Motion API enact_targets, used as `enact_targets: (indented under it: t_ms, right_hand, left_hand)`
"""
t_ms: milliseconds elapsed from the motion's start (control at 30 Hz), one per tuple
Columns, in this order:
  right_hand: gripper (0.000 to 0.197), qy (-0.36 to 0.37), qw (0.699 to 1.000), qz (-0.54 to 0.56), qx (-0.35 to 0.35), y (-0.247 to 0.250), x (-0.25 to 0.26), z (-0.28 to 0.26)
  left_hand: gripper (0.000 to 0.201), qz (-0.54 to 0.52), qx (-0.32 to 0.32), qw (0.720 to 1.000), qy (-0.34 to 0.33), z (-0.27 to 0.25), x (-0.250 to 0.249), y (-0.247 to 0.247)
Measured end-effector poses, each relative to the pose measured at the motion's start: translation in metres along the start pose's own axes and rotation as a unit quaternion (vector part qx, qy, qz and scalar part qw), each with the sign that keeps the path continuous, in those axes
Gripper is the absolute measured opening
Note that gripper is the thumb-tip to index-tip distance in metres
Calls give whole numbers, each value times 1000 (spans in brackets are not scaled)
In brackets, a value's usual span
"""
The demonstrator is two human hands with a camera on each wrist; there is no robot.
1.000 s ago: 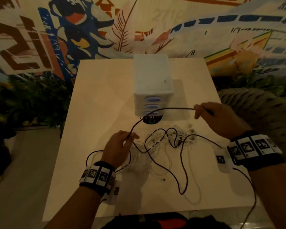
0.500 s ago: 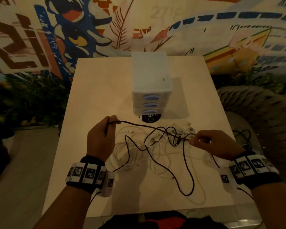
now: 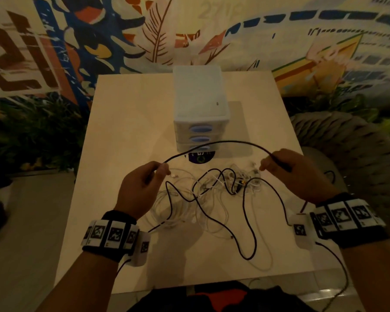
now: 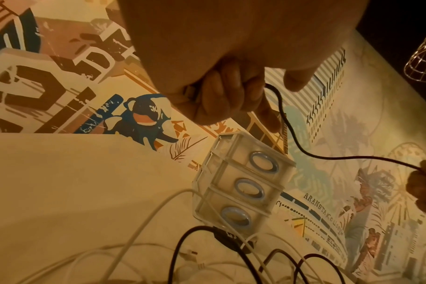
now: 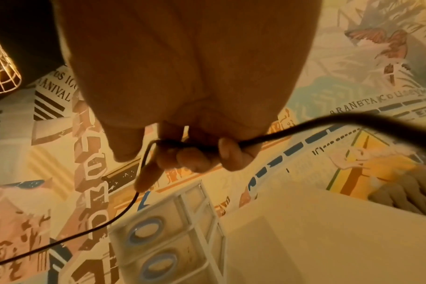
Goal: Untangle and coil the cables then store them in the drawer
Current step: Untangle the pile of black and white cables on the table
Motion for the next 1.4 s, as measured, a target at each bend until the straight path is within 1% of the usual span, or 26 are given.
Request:
enact_targets:
  t_ms: [67, 100, 167, 200, 233, 267, 300, 367, 400, 433, 467, 500, 533, 567, 600, 633, 667, 733, 833, 933, 1033, 1100, 1167, 1267, 1333, 1400]
  right_hand:
    - [46, -17, 999, -36, 12, 3, -11, 7]
    - [47, -50, 994, -81, 48, -1, -22, 7]
    - [40, -142, 967, -169, 127, -8, -53, -2]
    - [35, -176, 961, -174, 124, -5, -63, -5]
    - [35, -196, 963, -157, 94, 0, -68, -7]
    - [40, -196, 971, -130, 38, 8, -65, -6]
    - [43, -175, 977, -113, -38, 20, -54, -6]
    - [36, -88, 978, -75, -174, 36, -6, -15]
    - [30, -38, 978, -64, -193, 34, 23, -23]
    - [26, -1, 985, -58, -163, 18, 48, -31]
    - [23, 17, 995, -43, -88, -8, 67, -39]
    - [19, 4, 999, -34, 22, -43, 74, -49]
    - [16, -24, 989, -34, 139, -82, 69, -63]
    - [24, -59, 969, -48, 235, -115, 57, -76]
    - [39, -92, 946, -71, 301, -143, 40, -88]
    - [52, -117, 929, -98, 338, -166, 23, -94]
    - [59, -130, 921, -126, 344, -182, 10, -95]
    - [61, -137, 920, -164, 329, -203, -6, -91]
    - [46, -136, 934, -176, 280, -216, -14, -80]
    - [36, -111, 942, -186, 257, -218, -10, -74]
    - [28, -103, 963, -123, 214, -211, 0, -74]
    - [24, -101, 971, -76, 202, -208, 6, -79]
    - [20, -100, 972, -57, 207, -209, 9, -87]
    - [17, -93, 969, -60, 219, -215, 9, -95]
    - [16, -92, 971, -56, 215, -215, 7, -95]
    - [16, -90, 973, -52, 208, -212, 5, -92]
  left_hand:
    - [43, -31, -3, 1000, -1, -1, -8, 0]
    - [43, -36, -7, 999, -4, 0, -12, 1]
    - [41, -29, -5, 999, -21, 2, -22, 1]
    - [41, -22, 1, 999, -34, 3, -28, -1]
    - [40, -12, 8, 999, -48, 3, -35, -2]
    - [39, 0, 14, 998, -63, 4, -40, -4]
    - [37, 8, 19, 997, -78, 3, -45, -6]
    - [33, 11, 19, 996, -91, 3, -49, -10]
    - [34, 9, 18, 996, -91, 4, -50, -12]
    - [35, 6, 19, 996, -91, 5, -51, -15]
    - [38, 8, 21, 995, -95, 7, -54, -17]
    - [39, 13, 26, 994, -101, 7, -57, -21]
    - [39, 17, 30, 993, -111, 8, -62, -24]
    - [37, 15, 30, 993, -117, 8, -66, -26]
    - [37, 13, 26, 992, -120, 10, -70, -26]
    - [37, 9, 21, 993, -119, 11, -73, -26]
    - [37, 5, 15, 993, -119, 13, -75, -24]
    - [37, -6, 17, 993, -115, 15, -77, -23]
    - [39, -32, 34, 993, -104, 13, -71, -22]
    - [53, -48, 51, 994, -87, 9, -58, -21]
    - [60, -32, 46, 997, -61, 11, -39, -22]
    - [56, 8, 24, 999, -43, 18, -28, -26]
    - [38, 27, 26, 999, -5, 29, -14, -42]
    - [47, 38, 119, 989, 76, 38, 10, -87]
    - [50, 91, 203, 972, 81, 37, 17, -120]
    - [45, 181, 292, 937, 56, 36, 22, -147]
Point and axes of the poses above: each hand's wrist, its own z-axis towards the middle knuckle, its own y-axis out of the back of the hand, x = y × z, the point moved 10 cm from there along z, towards the middle knuckle, and after that the axes turned 12 degrees about -x, right-handed, at the moved point
